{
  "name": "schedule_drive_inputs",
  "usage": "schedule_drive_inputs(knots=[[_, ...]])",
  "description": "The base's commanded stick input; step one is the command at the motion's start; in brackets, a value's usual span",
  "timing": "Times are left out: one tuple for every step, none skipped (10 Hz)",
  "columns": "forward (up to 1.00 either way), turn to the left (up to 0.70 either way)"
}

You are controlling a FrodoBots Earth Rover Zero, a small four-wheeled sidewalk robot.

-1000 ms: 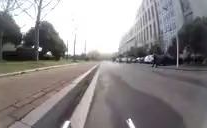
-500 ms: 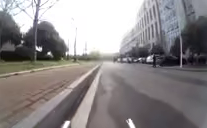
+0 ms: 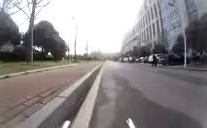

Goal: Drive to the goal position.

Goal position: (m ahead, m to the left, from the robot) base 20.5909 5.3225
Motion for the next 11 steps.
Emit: schedule_drive_inputs(knots=[[0.69, -0.14], [0.69, -0.14], [0.68, -0.14], [0.68, -0.14], [0.67, -0.13], [0.67, -0.13], [0.67, -0.13], [0.67, -0.09], [0.68, 0.00], [0.67, 0.00], [0.67, 0.00]])
